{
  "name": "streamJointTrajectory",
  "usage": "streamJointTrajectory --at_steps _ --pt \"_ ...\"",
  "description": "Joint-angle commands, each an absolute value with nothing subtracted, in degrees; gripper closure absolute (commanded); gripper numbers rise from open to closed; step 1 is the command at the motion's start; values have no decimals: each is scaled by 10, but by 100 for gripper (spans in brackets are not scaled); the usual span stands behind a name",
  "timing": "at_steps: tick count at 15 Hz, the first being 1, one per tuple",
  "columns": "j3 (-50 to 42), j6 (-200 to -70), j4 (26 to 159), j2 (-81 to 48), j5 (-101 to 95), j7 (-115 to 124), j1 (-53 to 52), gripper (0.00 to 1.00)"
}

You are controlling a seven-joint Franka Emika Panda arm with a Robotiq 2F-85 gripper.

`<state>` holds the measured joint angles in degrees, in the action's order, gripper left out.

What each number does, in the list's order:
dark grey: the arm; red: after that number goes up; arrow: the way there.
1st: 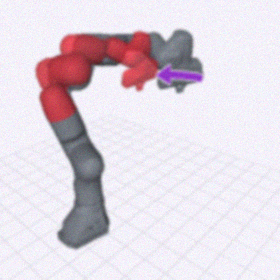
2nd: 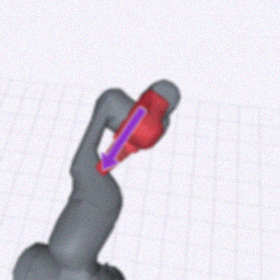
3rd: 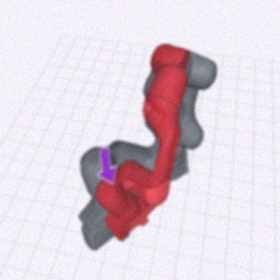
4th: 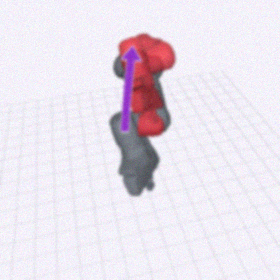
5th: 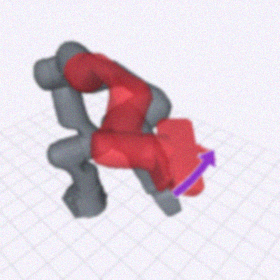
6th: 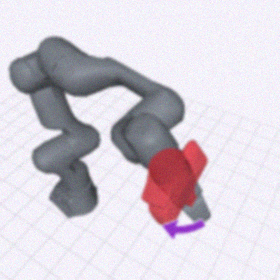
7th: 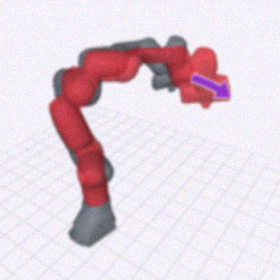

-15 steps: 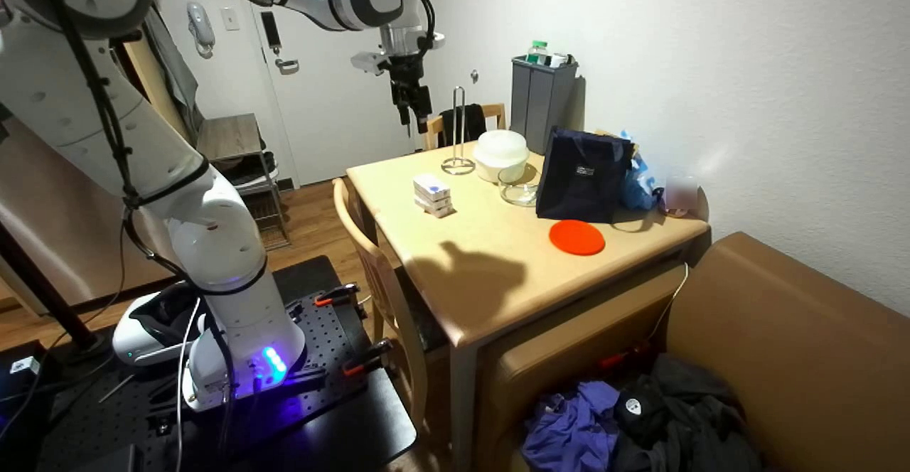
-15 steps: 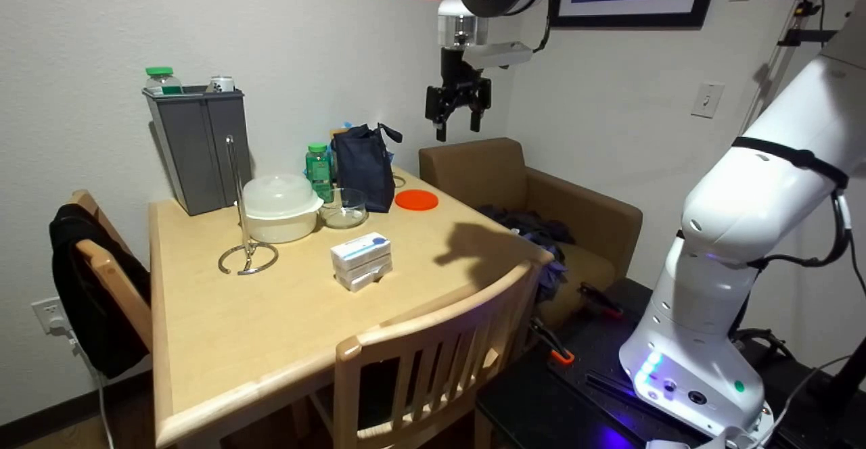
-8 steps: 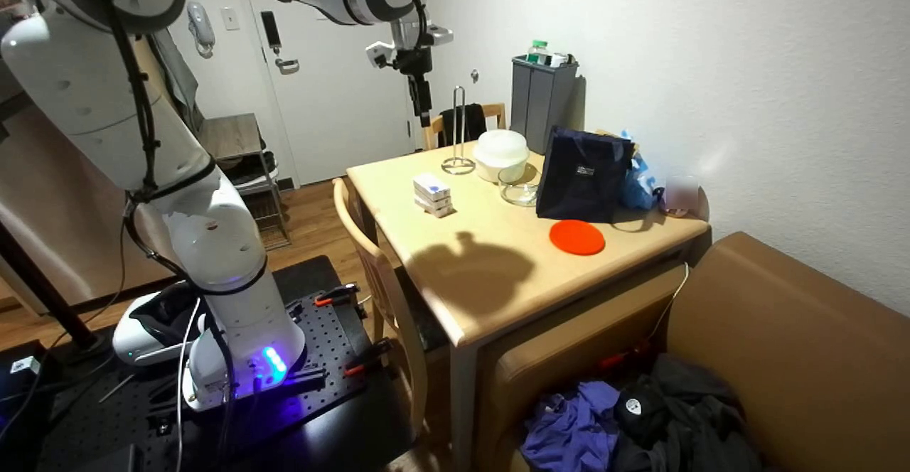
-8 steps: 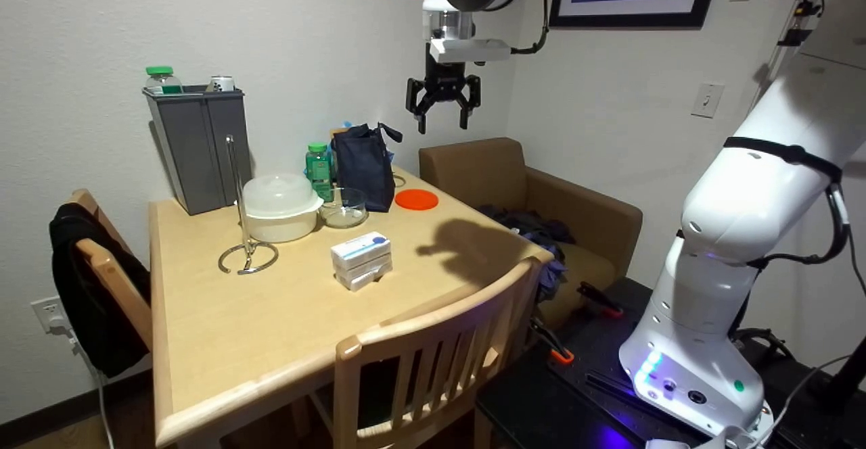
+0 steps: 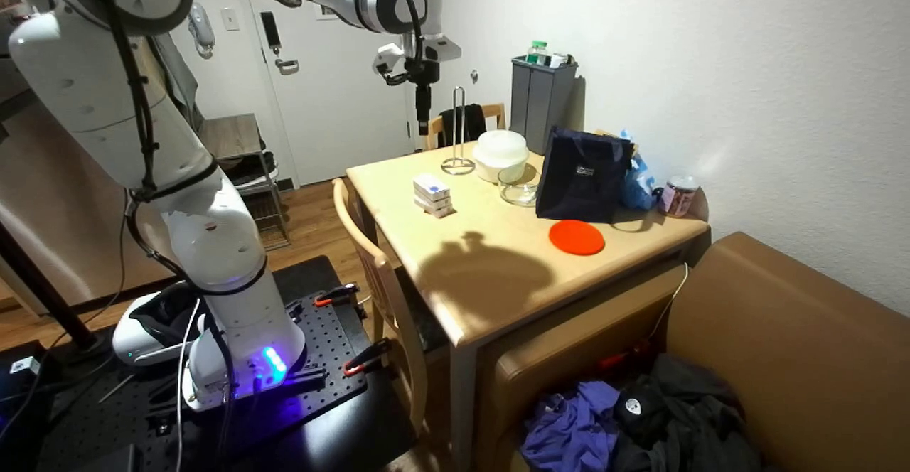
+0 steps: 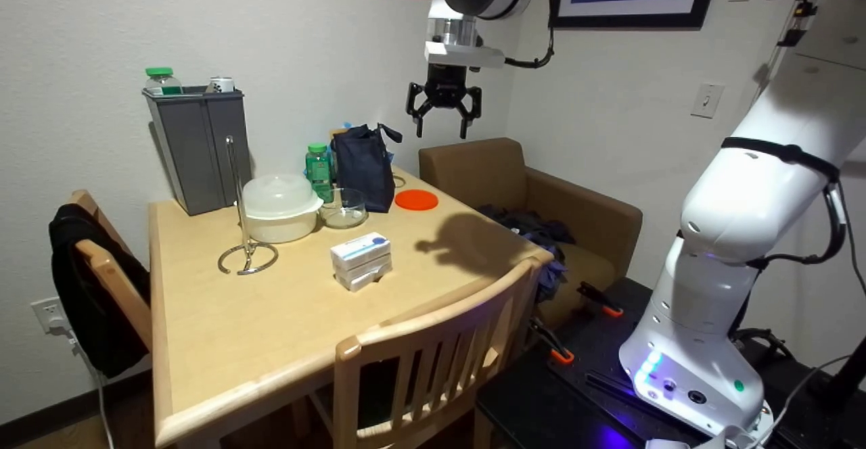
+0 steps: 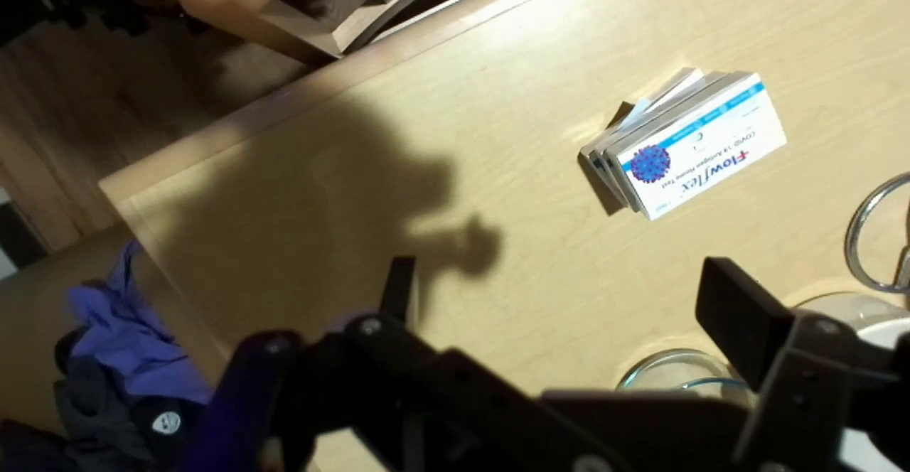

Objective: Unstack the small white boxes

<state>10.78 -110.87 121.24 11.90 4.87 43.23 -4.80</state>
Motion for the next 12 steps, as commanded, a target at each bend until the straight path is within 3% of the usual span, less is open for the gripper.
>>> streamJointTrajectory --at_steps 1,6,12 --pt "110 -1153 1211 80 80 529 -47 0" --pt "119 -1213 1205 38 63 711 -63 0" --pt "110 -1216 1210 31 68 691 -78 0"
